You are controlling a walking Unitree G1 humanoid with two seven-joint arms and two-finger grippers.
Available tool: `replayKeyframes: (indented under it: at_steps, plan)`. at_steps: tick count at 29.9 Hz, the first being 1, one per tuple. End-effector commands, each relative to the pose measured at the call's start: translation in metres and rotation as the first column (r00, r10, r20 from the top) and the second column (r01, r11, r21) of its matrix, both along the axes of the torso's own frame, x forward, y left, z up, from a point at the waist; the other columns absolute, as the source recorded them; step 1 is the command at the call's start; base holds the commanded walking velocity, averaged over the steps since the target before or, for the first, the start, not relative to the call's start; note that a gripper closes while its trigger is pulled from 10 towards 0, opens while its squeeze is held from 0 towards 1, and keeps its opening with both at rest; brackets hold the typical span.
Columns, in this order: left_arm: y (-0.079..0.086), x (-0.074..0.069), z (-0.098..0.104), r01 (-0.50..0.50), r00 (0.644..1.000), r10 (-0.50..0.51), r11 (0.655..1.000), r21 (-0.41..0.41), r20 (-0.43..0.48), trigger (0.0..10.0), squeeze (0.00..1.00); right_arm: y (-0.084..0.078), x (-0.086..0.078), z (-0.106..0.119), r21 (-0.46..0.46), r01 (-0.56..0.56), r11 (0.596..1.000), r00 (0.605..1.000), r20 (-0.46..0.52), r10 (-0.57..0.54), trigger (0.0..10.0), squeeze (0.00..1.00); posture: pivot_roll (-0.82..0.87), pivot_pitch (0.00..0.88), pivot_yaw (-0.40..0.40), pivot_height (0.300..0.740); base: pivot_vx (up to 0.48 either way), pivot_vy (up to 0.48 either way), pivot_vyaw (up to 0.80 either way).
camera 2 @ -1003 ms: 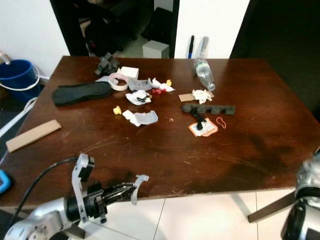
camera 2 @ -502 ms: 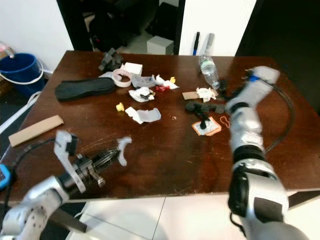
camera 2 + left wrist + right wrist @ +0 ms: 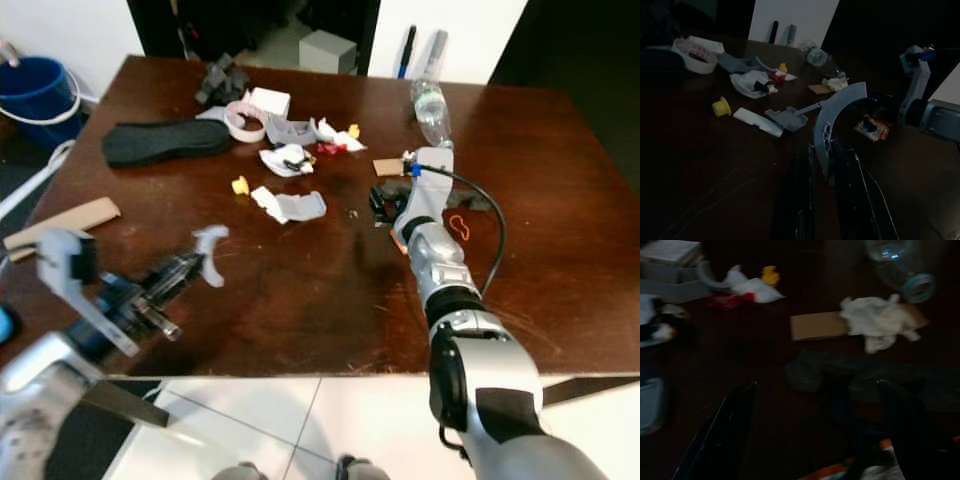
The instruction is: Picking trash to rubbish bin
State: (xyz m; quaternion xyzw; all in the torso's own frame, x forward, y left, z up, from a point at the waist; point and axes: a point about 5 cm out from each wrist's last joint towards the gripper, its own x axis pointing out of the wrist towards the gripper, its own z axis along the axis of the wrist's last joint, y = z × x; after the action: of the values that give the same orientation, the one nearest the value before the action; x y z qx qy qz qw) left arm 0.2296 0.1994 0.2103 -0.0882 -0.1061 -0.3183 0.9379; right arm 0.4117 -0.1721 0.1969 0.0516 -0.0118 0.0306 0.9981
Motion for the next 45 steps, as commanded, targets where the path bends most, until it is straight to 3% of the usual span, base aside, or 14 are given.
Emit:
replayKeyframes:
  at_steps: [1, 4, 7, 13, 18, 19, 20, 21, 22, 29, 38, 45]
  plan:
    - [-0.001, -0.004, -0.001, 0.013, 1.0, -0.013, 1.0, 0.013, -0.019, 10.0, 0.0, -0.006, 0.0, -0.002, -0.004, 0.027, 1.0, 1.0, -0.014, -0.027, 10.0, 0.0, 0.29, 0.272, -0.108, 0.74, 0.0, 0.0, 0.0]
    - [-0.004, -0.007, -0.002, 0.014, 1.0, -0.013, 1.0, 0.021, -0.026, 10.0, 0.0, -0.011, -0.001, -0.003, -0.037, 0.06, 0.998, 0.998, -0.03, -0.061, 10.0, 0.0, 0.29, 0.274, -0.115, 0.74, 0.0, 0.0, 0.0]
    - [-0.007, -0.008, -0.009, 0.012, 0.999, -0.011, 1.0, 0.021, -0.047, 10.0, 0.0, -0.014, -0.004, -0.022, -0.085, 0.076, 0.993, 0.988, -0.127, -0.086, 10.0, 0.0, 0.28, 0.274, -0.12, 0.74, 0.0, 0.0, 0.0]
    - [-0.01, -0.008, -0.006, 0.013, 0.998, -0.012, 1.0, 0.014, -0.057, 10.0, 0.0, -0.008, -0.011, -0.048, -0.103, 0.063, 0.993, 0.963, -0.255, -0.087, 10.0, 0.0, 0.28, 0.273, -0.121, 0.74, 0.0, 0.0, 0.0]
    - [-0.01, -0.007, -0.005, 0.015, 0.998, -0.014, 1.0, 0.014, -0.056, 10.0, 0.0, -0.006, -0.014, -0.058, -0.09, 0.071, 0.993, 0.948, -0.302, -0.096, 10.0, 0.0, 0.28, 0.273, -0.121, 0.74, 0.0, 0.0, 0.0]
    - [-0.01, -0.006, -0.004, 0.015, 0.998, -0.014, 1.0, 0.014, -0.054, 10.0, 0.0, -0.005, -0.015, -0.06, -0.091, 0.065, 0.994, 0.946, -0.312, -0.09, 8.9, 0.0, 0.28, 0.273, -0.121, 0.74, 0.0, 0.0, 0.0]
    - [-0.01, -0.006, -0.004, 0.015, 0.998, -0.014, 1.0, 0.014, -0.054, 10.0, 0.0, -0.005, -0.015, -0.06, -0.091, 0.065, 0.994, 0.946, -0.312, -0.09, 8.9, 0.0, 0.28, 0.273, -0.121, 0.74, 0.0, 0.0, 0.0]
    - [-0.01, -0.006, -0.004, 0.015, 0.998, -0.014, 1.0, 0.014, -0.054, 10.0, 0.0, -0.004, -0.016, -0.062, -0.099, 0.057, 0.993, 0.943, -0.322, -0.086, 1.2, 0.0, 0.28, 0.265, -0.12, 0.74, 0.0, 0.0, 0.0]
    - [-0.01, -0.006, -0.004, 0.014, 0.999, -0.014, 1.0, 0.014, -0.052, 10.0, 0.0, -0.003, -0.016, -0.064, -0.103, 0.053, 0.993, 0.939, -0.333, -0.084, 0.0, 0.0, 0.28, 0.265, -0.12, 0.74, 0.0, 0.0, 0.0]
    - [-0.012, -0.002, -0.003, 0.019, 0.999, -0.018, 1.0, 0.012, -0.047, 10.0, 0.0, 0.001, -0.019, -0.073, -0.055, 0.051, 0.997, 0.919, -0.388, -0.069, 0.0, 0.0, 0.28, 0.244, -0.116, 0.74, 0.0, 0.0, 0.0]
    - [-0.018, 0.004, -0.003, 0.041, 0.998, -0.041, 0.999, 0.003, -0.039, 10.0, 0.0, -0.001, -0.017, -0.066, -0.004, 0.083, 0.997, 0.935, -0.345, -0.079, 0.0, 0.0, 0.27, 0.222, -0.11, 0.74, 0.0, 0.0, 0.0]
    - [-0.024, 0.011, -0.002, 0.066, 0.997, -0.066, 0.998, -0.002, -0.028, 10.0, 0.0, -0.013, -0.014, -0.053, 0.074, 0.118, 0.99, 0.958, -0.272, -0.094, 0.0, 0.0, 0.26, 0.192, -0.101, 0.74, 0.0, 0.0, 0.0]
